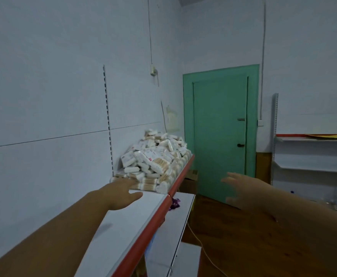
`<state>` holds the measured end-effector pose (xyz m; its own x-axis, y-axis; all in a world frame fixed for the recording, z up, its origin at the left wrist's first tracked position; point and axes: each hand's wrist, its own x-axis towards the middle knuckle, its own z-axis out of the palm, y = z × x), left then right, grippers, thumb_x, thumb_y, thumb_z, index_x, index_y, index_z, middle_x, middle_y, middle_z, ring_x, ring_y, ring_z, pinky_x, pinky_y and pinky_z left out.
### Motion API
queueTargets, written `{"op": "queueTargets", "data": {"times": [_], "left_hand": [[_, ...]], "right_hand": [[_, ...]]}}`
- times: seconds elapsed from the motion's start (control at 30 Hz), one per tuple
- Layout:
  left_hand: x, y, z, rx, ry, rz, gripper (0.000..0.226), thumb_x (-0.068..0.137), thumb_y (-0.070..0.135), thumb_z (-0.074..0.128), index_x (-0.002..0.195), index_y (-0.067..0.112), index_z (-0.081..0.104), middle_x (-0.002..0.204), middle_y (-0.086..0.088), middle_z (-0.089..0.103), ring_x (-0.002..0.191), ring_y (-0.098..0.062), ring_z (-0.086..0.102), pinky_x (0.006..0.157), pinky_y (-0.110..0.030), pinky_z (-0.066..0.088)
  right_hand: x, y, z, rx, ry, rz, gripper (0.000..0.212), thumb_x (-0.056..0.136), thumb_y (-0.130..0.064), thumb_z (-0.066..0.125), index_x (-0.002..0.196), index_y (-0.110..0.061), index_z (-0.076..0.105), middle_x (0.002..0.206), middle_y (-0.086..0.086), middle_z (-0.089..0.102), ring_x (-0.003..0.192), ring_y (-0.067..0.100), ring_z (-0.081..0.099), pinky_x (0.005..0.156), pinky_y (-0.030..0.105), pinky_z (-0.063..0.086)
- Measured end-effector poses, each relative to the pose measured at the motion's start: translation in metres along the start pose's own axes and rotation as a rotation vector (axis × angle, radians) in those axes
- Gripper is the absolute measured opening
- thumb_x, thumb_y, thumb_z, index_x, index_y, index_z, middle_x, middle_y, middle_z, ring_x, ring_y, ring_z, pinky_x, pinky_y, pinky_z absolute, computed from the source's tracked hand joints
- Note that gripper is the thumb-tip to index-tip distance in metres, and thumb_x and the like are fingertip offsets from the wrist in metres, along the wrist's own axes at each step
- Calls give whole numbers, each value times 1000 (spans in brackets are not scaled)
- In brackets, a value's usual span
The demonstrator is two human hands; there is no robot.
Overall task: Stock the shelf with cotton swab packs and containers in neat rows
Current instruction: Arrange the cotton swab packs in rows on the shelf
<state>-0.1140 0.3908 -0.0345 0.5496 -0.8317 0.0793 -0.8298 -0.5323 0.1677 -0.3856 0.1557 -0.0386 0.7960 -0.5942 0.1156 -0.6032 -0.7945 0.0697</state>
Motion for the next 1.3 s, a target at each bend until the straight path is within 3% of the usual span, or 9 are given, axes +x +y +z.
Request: {"op": "queueTargets", "data": {"times": [0.1, 0.2, 0.4, 0.5, 0.57, 0.73, 0.9, 1.1, 1.3], "left_hand": [[59, 9, 1, 1, 33, 46, 62, 95, 54, 43, 146, 21, 33, 154, -2, 32, 140, -21, 31, 113, -41, 29], [112, 22, 13, -37, 85, 108, 59, 94, 55, 45, 145, 27, 36, 151, 1, 35, 135, -18, 37, 110, -37, 32], [201, 31, 27, 67, 132, 62, 60, 96, 51, 44, 148, 26, 30, 158, 2, 23, 145, -13, 19, 114, -29, 19], [243, 33, 13, 63, 172, -1, 55, 96, 50, 44, 145, 26, 37, 152, 4, 34, 137, -12, 34, 110, -28, 27], [270, 32, 5, 43, 238, -43, 50, 95, 52, 44, 139, 29, 43, 147, 7, 42, 128, -10, 43, 104, -26, 33], [323, 26, 10, 103, 303, -113, 44, 94, 51, 46, 134, 32, 48, 140, 11, 46, 125, -7, 42, 102, -24, 33], [385, 8, -12, 179, 284, -179, 37, 95, 46, 47, 128, 30, 54, 131, 6, 54, 117, -11, 49, 97, -28, 39], [447, -28, -34, 143, 309, -262, 28, 94, 40, 52, 118, 29, 61, 121, 9, 60, 94, -6, 50, 81, -23, 38], [500, -40, -34, 112, 307, -344, 28, 94, 39, 50, 118, 27, 59, 119, 7, 60, 101, -10, 54, 89, -25, 43]], "right_hand": [[45, 18, 9, -10, -12, 10, 71, 91, -49, 52, 150, -33, 15, 160, -4, 8, 146, 20, 16, 115, 39, 22], [93, 43, 13, 9, -33, 8, 71, 91, -48, 52, 150, -33, 16, 160, -5, 12, 143, 21, 24, 114, 38, 26], [198, 88, 12, 74, 59, -93, 62, 93, -45, 51, 148, -29, 25, 153, -4, 32, 136, 18, 36, 108, 31, 31], [251, 104, 16, 105, 13, -172, 58, 93, -40, 53, 145, -29, 31, 147, -2, 40, 130, 18, 42, 106, 32, 36], [292, 112, 17, 169, 45, -213, 49, 93, -37, 54, 139, -30, 41, 140, -4, 48, 123, 16, 48, 102, 30, 40], [391, 104, 38, 327, 87, -359, 27, 90, -36, 52, 116, -30, 59, 113, -10, 59, 102, 12, 55, 86, 25, 46], [480, 74, 70, 192, 174, -543, 48, 91, -41, 49, 137, -31, 41, 140, -7, 42, 125, 15, 41, 103, 31, 37], [571, 46, 62, 108, 346, -655, 52, 92, -40, 48, 142, -31, 34, 151, -4, 30, 134, 17, 33, 110, 36, 31], [655, 31, 24, 259, 433, -734, 51, 93, -24, 51, 142, -27, 37, 152, -3, 30, 134, 17, 33, 108, 31, 30]]}}
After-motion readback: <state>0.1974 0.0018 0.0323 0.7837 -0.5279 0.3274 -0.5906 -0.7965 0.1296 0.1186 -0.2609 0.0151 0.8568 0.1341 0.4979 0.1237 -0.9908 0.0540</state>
